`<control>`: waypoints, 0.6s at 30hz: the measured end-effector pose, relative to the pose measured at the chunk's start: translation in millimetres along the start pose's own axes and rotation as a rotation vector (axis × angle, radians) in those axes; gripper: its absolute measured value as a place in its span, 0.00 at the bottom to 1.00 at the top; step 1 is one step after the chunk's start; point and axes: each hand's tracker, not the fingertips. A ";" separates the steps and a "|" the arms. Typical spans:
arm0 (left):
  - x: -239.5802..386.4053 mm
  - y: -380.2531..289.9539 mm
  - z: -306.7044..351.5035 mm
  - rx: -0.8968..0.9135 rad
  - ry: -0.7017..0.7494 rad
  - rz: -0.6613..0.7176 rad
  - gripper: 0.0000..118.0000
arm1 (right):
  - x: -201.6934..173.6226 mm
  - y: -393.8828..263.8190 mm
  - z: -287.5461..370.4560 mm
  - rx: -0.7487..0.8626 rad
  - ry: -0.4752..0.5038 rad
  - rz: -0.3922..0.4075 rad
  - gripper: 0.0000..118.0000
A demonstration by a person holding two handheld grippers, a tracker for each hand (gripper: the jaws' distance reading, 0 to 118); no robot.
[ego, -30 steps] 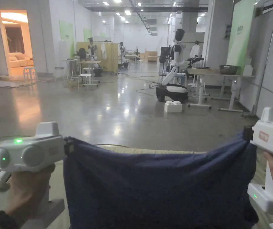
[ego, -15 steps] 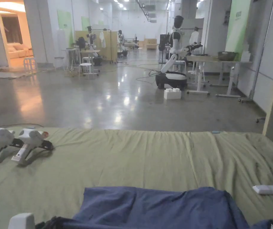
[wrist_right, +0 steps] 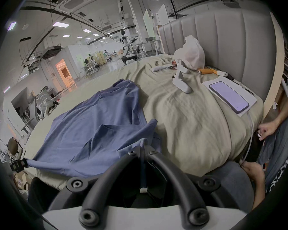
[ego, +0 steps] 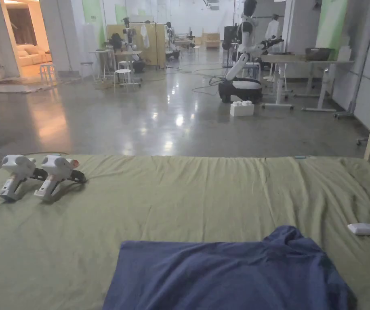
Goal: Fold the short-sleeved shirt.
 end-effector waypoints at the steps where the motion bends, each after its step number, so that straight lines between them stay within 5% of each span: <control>1: -1.3 -2.2 -2.0 -0.014 -0.006 0.004 0.00 | -0.6 -1.2 -0.9 -0.005 0.000 0.001 0.01; 6: -1.8 -11.7 -13.1 -0.058 0.004 -0.022 0.04 | -6.0 -11.6 -10.6 -0.053 -0.005 0.100 0.01; 8: -4.4 -12.0 -15.0 -0.074 0.016 -0.025 0.31 | -5.2 -13.4 -15.1 -0.078 0.002 0.137 0.02; 9: -7.7 -12.1 -14.5 -0.081 0.032 -0.023 0.55 | -4.6 -13.8 -16.5 -0.085 -0.003 0.149 0.06; 11: -13.1 -12.6 -8.7 -0.078 0.044 -0.016 0.72 | -2.3 -13.4 -17.3 -0.099 -0.036 0.182 0.33; 12: -13.5 -10.6 -2.3 -0.068 0.060 -0.015 0.73 | -1.0 -12.2 -14.5 -0.104 -0.050 0.195 0.53; 13: -13.3 -7.4 5.4 -0.044 0.078 -0.019 0.73 | 1.0 -11.2 -11.3 -0.102 -0.047 0.196 0.57; 18: -1.8 20.4 42.8 0.099 0.120 -0.030 0.78 | -0.1 -1.7 13.1 -0.018 -0.051 0.193 0.57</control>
